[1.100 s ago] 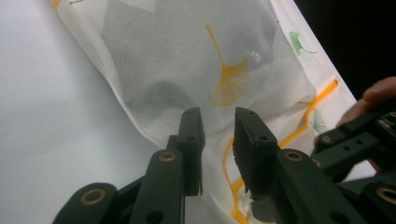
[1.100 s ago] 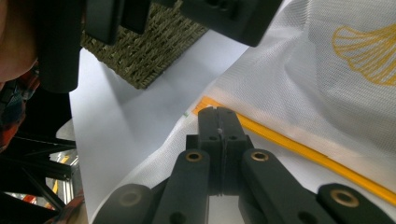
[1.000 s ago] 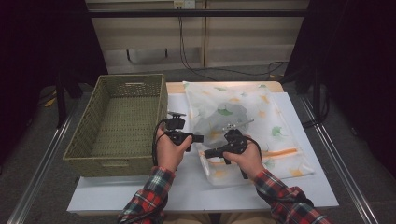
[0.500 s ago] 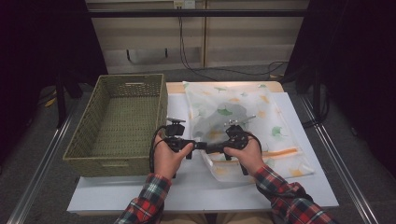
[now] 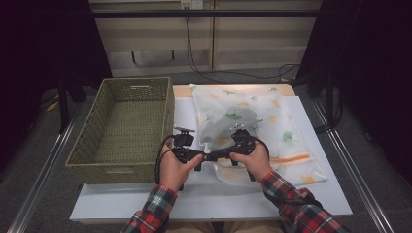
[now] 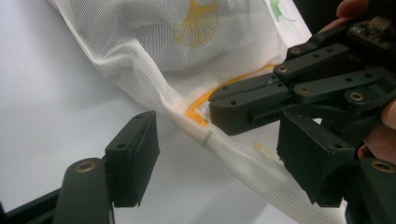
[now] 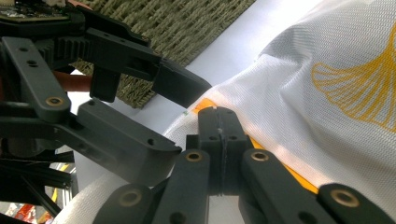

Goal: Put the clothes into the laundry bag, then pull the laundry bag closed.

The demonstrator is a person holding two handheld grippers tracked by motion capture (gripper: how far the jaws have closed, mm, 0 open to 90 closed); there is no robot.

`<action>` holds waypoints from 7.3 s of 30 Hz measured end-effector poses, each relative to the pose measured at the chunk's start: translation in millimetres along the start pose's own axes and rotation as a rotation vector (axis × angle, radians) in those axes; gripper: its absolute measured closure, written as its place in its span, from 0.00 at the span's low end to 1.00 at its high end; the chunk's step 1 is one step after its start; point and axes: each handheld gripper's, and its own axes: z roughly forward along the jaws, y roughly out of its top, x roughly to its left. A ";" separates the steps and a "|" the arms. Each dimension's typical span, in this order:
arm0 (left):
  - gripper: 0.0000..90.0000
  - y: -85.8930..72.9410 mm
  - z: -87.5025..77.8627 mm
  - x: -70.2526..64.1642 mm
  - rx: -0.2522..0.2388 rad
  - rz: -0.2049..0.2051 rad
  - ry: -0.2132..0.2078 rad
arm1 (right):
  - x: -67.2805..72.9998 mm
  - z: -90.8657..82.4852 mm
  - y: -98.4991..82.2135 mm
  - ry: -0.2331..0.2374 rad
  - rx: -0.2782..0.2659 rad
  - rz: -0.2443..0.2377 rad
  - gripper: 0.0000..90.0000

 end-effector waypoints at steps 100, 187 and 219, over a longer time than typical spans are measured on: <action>0.99 4.1 -20.3 -8.5 0.069 -0.056 0.071 | -15.1 -31.5 -16.5 -0.072 0.014 0.056 1.00; 0.99 15.4 -35.6 -2.3 0.038 -0.060 0.088 | -29.2 -63.7 -32.2 -0.124 -0.018 0.090 1.00; 0.99 15.3 -37.5 0.2 0.037 -0.090 0.075 | -37.9 -76.0 -40.4 -0.154 -0.007 0.098 1.00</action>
